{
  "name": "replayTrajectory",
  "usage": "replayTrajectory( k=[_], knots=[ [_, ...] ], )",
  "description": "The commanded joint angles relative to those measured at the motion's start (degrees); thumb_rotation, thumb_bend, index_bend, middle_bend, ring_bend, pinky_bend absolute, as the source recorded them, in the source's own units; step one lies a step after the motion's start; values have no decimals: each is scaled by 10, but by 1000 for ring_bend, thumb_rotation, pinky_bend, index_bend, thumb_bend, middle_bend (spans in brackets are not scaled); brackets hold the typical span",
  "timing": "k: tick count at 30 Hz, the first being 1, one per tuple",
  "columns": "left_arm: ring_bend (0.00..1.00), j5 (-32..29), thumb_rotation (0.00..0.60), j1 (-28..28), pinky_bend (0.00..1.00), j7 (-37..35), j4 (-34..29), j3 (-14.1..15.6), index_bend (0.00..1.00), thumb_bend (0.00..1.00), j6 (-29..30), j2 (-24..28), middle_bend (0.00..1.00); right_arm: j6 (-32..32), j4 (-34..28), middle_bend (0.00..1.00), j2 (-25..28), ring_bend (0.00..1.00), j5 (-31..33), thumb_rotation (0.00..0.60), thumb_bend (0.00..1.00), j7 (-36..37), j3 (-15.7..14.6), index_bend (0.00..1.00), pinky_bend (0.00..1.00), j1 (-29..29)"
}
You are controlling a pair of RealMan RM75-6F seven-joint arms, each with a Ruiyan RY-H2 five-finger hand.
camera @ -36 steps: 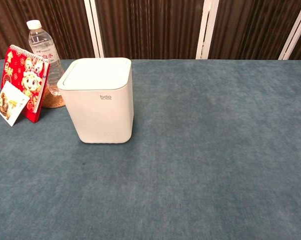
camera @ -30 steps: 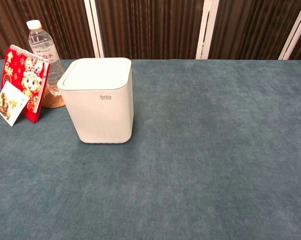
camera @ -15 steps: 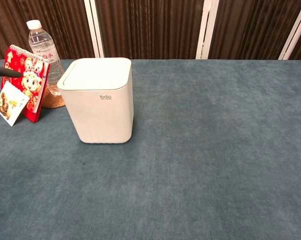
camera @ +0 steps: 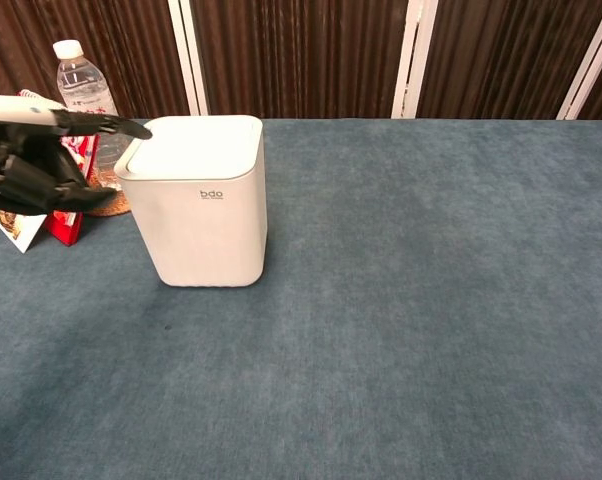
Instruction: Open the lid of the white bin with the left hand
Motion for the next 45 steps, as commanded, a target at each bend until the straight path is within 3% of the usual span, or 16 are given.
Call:
replayTrajectory(
  k=[1, 9, 23, 26, 29, 33, 36, 37, 39, 42, 45],
  knots=[
    [1000, -48, 600, -34, 1000, 38, -6, -9, 0, 460, 8, -21, 1000, 1, 1, 0, 0, 0, 1, 600, 241, 2, 0, 0, 0, 0],
    [1000, -109, 600, -69, 1000, 99, -11, 8, 0, 459, 24, -34, 1000, 11, 5, 0, 2, 0, 2, 600, 241, 10, 1, 0, 0, -2],
    [1000, -153, 600, -109, 1000, 146, -8, 38, 2, 460, 1, -33, 1000, 10, 5, 0, 0, 0, 3, 600, 240, 8, 2, 0, 0, -3],
    [996, -86, 600, -84, 1000, 115, -17, 20, 0, 460, 42, -39, 993, 13, 5, 0, 1, 0, 3, 600, 240, 11, 2, 0, 0, -4],
    [953, 24, 600, -45, 1000, 78, -37, 21, 0, 459, 75, -29, 934, 15, 7, 0, 1, 0, 3, 600, 241, 12, 2, 0, 0, -4],
    [882, 149, 600, 3, 1000, 53, -59, 58, 0, 457, 83, 33, 827, 18, 8, 0, 1, 0, 1, 600, 241, 12, 2, 0, 0, -6],
    [771, 250, 600, 50, 982, 32, -54, 105, 0, 457, 96, 78, 726, 20, 9, 0, 1, 0, 0, 600, 241, 10, 2, 0, 0, -8],
    [688, 295, 600, 71, 927, 25, -44, 129, 0, 457, 104, 93, 659, 20, 8, 0, 0, 0, -1, 600, 241, 8, 2, 0, 0, -8],
    [469, 364, 600, 107, 712, 14, -18, 167, 0, 458, 127, 110, 474, 18, 8, 0, -1, 0, -2, 600, 241, 4, 1, 0, 0, -8],
    [136, 455, 600, 182, 281, 20, 48, 224, 0, 445, 201, 113, 171, 12, 4, 0, -4, 0, -3, 600, 241, -4, 1, 0, 0, -8],
    [12, 511, 600, 264, 122, 34, 124, 257, 0, 432, 296, 83, 28, 4, 0, 0, -6, 0, -3, 600, 241, -13, 0, 0, 0, -8]
  ],
)
